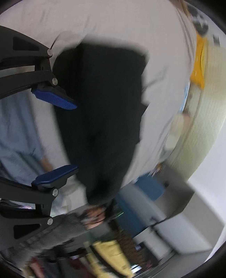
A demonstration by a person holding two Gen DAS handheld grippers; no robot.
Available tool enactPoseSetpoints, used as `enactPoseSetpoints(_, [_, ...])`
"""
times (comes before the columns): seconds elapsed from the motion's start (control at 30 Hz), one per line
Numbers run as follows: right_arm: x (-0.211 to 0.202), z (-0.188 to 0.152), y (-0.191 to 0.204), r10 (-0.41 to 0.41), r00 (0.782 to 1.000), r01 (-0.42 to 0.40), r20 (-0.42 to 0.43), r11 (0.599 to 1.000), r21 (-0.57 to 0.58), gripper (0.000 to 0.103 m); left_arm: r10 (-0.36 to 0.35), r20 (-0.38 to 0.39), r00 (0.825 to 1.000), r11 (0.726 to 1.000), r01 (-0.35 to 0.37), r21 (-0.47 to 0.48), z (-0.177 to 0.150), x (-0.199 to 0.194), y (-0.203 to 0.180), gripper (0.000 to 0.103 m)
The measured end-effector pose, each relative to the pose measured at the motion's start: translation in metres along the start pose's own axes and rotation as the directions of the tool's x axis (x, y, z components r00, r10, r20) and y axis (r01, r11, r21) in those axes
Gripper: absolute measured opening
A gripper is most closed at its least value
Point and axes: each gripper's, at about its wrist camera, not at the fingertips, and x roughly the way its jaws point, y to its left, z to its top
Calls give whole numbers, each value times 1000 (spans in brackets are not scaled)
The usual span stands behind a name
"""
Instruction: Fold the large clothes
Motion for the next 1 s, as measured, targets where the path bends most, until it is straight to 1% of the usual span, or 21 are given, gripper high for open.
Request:
enactPoseSetpoints(0.03, [1, 0, 0, -7, 1000, 7, 3, 1000, 5, 10, -33, -30, 999, 998, 35, 46, -14, 16, -18, 66])
enactPoseSetpoints(0.07, [2, 1, -1, -12, 1000, 12, 6, 1000, 13, 10, -50, -55, 997, 996, 54, 76, -23, 28, -28, 66])
enactPoseSetpoints(0.1, [4, 2, -1, -19, 1000, 18, 8, 999, 27, 10, -49, -75, 996, 993, 57, 104, -30, 40, -37, 66])
enactPoseSetpoints(0.17, [6, 3, -1, -28, 1000, 28, 10, 999, 47, 10, 15, -114, 993, 986, 4, 169, -42, 69, -52, 66])
enactPoseSetpoints(0.23, [8, 6, 0, -39, 999, 38, 11, 997, 60, 10, 53, -151, 987, 987, -29, 158, -41, 102, -51, 66])
enactPoseSetpoints(0.27, [8, 6, 1, -42, 999, 41, 10, 997, 62, 10, 76, -146, 986, 987, -54, 151, -39, 112, -48, 66])
enactPoseSetpoints(0.3, [8, 7, 3, -44, 999, 43, 10, 997, 61, 11, 105, -124, 987, 988, -89, 130, -34, 120, -42, 66])
enactPoseSetpoints(0.37, [7, 7, 5, -26, 1000, 26, 15, 998, 53, 15, 145, -51, 988, 984, -139, 115, -23, 127, -33, 66])
enactPoseSetpoints(0.4, [8, 6, 4, -21, 1000, 20, 13, 998, 56, 16, 182, -9, 983, 978, -180, 109, -17, 130, -29, 66])
enactPoseSetpoints(0.43, [9, 6, 2, -19, 1000, 18, 8, 998, 60, 17, 208, 31, 978, 974, -210, 80, -7, 130, -22, 65])
enactPoseSetpoints(0.5, [8, 6, -1, -11, 1000, 11, -4, 998, 56, 17, 169, 69, 983, 985, -171, 17, 4, 129, -12, 65])
enactPoseSetpoints(0.57, [2, 5, -1, -2, 1000, 3, -15, 999, 39, 17, 183, 120, 976, 983, -186, 8, 14, 124, -12, 65])
enactPoseSetpoints(0.67, [-14, 3, 4, 14, 999, -14, -36, 1000, -7, 18, 211, 152, 966, 976, -217, 27, 26, 126, -17, 65])
enactPoseSetpoints(0.73, [-26, -1, 11, 8, 999, -11, -47, 999, -47, 20, 213, 169, 962, 976, -219, 19, 35, 127, -18, 65])
enactPoseSetpoints(0.8, [-41, -6, 17, -17, 999, 14, -34, 996, -90, 28, 207, 185, 961, 977, -212, 8, 43, 126, -17, 65])
enactPoseSetpoints(0.83, [-51, -8, 19, -29, 999, 27, -20, 994, -106, 40, 201, 191, 961, 979, -206, 4, 45, 125, -17, 65])
enactPoseSetpoints(0.87, [-66, -11, 21, -44, 999, 44, 7, 992, -120, 48, 199, 196, 960, 979, -204, 4, 47, 126, -17, 65])
enactPoseSetpoints(0.97, [-99, -20, 33, -110, 990, 124, 82, 975, -185, 50, 230, 224, 947, 970, -243, 31, 57, 127, -21, 65])
enactPoseSetpoints(1.0, [-108, -27, 40, -116, 988, 135, 99, 968, -211, 50, 239, 232, 943, 967, -254, 35, 60, 128, -22, 65])
